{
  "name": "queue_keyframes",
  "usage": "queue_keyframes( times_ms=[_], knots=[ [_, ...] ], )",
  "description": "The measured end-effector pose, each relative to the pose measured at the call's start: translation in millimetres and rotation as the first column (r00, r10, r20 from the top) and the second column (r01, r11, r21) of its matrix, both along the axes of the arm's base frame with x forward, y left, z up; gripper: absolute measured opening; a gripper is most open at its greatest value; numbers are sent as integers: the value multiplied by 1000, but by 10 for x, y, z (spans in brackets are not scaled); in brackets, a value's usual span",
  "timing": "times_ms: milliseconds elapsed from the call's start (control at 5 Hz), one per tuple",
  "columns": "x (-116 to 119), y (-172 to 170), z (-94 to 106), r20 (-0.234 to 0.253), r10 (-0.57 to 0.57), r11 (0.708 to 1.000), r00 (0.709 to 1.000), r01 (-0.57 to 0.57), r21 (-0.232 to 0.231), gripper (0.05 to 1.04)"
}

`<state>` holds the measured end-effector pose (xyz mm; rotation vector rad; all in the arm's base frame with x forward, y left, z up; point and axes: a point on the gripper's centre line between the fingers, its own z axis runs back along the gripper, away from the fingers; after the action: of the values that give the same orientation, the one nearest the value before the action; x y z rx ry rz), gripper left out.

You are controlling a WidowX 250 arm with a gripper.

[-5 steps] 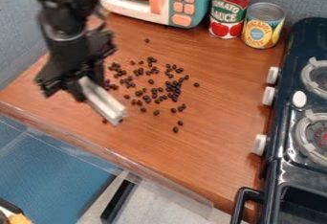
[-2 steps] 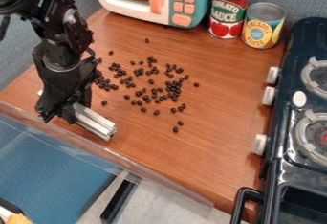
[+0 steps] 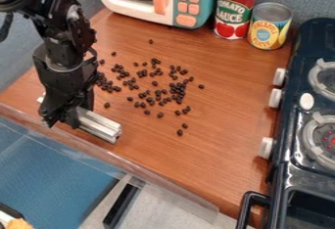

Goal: Sweep into pile

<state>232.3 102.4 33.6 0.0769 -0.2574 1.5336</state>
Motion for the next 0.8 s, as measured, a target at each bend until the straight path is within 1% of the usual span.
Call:
queue_keyframes(
  times_ms=[400,600,800],
  knots=[
    [10,62,-117,-23,19,1000,1000,-19,6,368],
    [44,75,-159,-33,24,1000,999,-23,20,368],
    [115,72,-176,-36,27,999,999,-26,22,368]
  ],
)
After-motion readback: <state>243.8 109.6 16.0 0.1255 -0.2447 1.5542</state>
